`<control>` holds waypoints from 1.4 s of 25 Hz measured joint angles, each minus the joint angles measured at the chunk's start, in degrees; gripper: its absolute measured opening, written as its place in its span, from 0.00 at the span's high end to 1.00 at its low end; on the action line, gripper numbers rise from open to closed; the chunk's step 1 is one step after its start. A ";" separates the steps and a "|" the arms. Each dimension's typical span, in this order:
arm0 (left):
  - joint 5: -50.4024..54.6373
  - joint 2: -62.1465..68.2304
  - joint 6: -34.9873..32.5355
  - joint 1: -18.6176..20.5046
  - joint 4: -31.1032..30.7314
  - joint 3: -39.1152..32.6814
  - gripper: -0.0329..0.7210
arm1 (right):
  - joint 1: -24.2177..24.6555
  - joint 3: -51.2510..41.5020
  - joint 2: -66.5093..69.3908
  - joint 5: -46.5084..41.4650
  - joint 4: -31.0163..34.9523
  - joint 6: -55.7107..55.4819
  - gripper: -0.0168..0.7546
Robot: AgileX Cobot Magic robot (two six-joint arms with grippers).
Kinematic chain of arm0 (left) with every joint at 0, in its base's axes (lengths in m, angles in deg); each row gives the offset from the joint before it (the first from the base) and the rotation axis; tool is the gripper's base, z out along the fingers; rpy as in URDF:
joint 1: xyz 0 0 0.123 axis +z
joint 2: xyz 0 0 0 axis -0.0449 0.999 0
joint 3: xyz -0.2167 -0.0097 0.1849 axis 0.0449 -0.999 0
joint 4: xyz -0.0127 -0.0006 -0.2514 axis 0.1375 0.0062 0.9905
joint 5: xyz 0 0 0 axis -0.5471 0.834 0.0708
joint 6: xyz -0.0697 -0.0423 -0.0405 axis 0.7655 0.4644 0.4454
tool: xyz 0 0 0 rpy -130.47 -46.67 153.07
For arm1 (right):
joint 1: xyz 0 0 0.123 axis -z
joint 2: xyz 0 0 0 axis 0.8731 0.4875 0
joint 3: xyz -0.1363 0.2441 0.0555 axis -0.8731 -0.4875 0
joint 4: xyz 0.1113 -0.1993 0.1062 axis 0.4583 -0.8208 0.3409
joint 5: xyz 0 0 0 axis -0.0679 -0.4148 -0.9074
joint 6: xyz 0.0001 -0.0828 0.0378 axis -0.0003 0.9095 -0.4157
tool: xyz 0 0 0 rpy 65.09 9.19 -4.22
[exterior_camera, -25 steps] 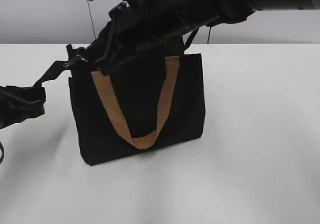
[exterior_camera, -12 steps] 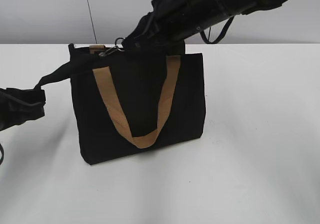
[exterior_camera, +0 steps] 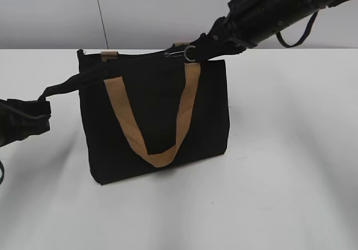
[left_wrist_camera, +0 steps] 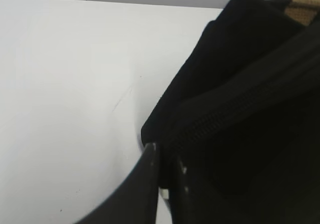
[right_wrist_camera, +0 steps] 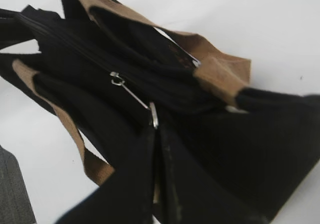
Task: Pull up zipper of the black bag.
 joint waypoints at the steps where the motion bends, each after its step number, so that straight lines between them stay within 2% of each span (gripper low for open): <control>1: 0.00 0.00 0.00 0.00 0.00 0.00 0.92 | 1.07 0.00 0.00 -0.78 -0.36 -0.57 0.98; 6: 0.00 0.00 0.00 0.00 -0.57 0.00 0.92 | 4.99 0.00 0.00 -3.28 -1.17 -1.56 0.98; 15: 0.19 0.00 0.00 0.00 -0.97 0.04 0.92 | 5.52 0.00 -0.17 -5.23 -0.23 -1.91 0.97; 17: 0.67 -0.06 0.00 0.00 -0.97 0.04 0.91 | 5.52 0.00 -1.01 -6.27 -0.41 -1.91 0.91; 20: 3.93 -1.37 0.00 0.00 -0.92 0.04 0.80 | 5.89 0.00 -3.46 -6.48 -1.26 -1.91 0.69; 22: 7.84 -4.11 0.44 0.00 -0.67 0.04 0.67 | 5.90 0.00 -5.22 -6.98 -1.92 -2.28 0.57; 24: 12.92 -7.30 0.64 0.00 0.00 0.66 0.54 | 5.42 0.00 -6.84 -7.27 -3.46 -3.64 0.52; 26: 20.09 -10.68 0.64 0.00 2.13 2.41 0.46 | 4.53 0.00 -8.17 -7.43 -6.78 -5.75 0.51; 29: 32.97 -14.49 0.64 0.00 3.78 7.01 0.43 | 1.47 -0.98 -9.91 -7.43 -11.95 -8.99 0.51; 32: 45.42 -17.30 0.71 0.00 4.42 11.27 0.42 | -1.38 -4.35 -12.69 -7.26 -15.68 -11.16 0.55; 35: 53.48 -20.60 0.71 0.00 4.61 13.46 0.42 | -2.17 -9.09 -16.58 -6.52 -16.86 -12.86 0.57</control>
